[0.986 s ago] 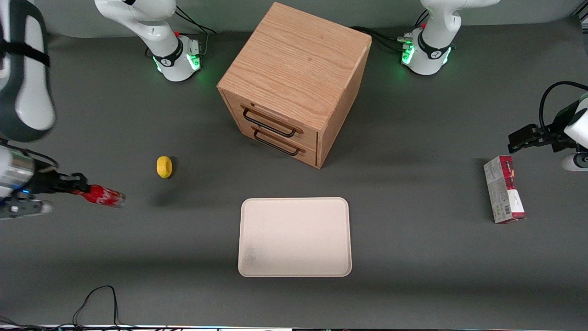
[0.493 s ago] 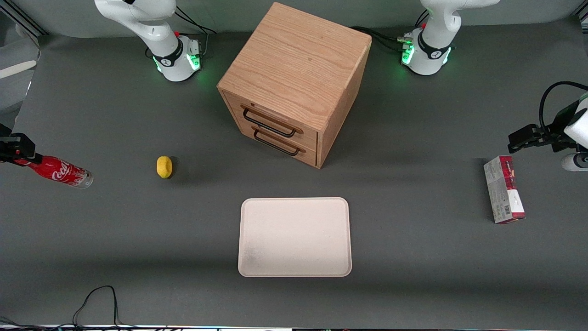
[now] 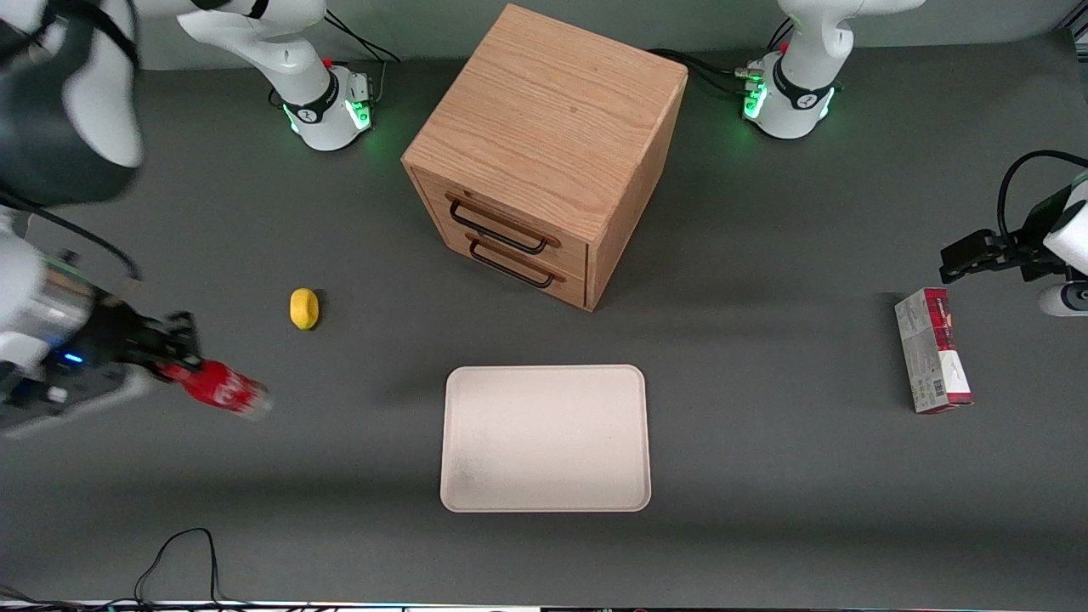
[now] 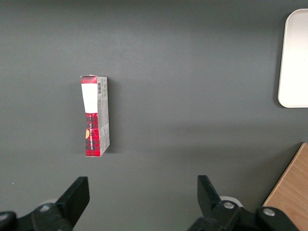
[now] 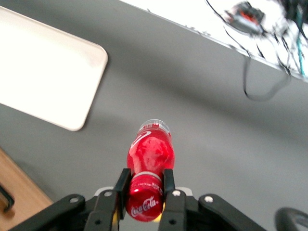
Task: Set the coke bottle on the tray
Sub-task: 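Lift the bottle and carry it toward the cream tray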
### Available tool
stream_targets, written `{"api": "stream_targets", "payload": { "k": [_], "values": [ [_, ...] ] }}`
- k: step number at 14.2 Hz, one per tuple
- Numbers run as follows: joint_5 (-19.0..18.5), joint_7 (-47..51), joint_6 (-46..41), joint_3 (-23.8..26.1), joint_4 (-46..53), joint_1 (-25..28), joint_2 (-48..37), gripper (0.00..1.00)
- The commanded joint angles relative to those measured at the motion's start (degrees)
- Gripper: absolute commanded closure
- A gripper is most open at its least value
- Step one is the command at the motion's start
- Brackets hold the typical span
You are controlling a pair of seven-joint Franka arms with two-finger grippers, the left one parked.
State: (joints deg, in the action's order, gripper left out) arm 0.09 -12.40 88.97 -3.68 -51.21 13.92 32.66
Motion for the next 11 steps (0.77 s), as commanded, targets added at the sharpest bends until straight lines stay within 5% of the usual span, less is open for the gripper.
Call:
{"api": "stream_targets", "payload": {
  "k": [1,5,11],
  "values": [
    [-3.51,1.92,1.90,-0.81,6.03,7.23,4.69,1.00],
    [-3.61,6.07,3.14,-0.54,6.03,14.37,6.02,1.00],
    [-3.43,4.06,6.21,4.02,5.94,14.12,8.20,1.00]
  ]
}}
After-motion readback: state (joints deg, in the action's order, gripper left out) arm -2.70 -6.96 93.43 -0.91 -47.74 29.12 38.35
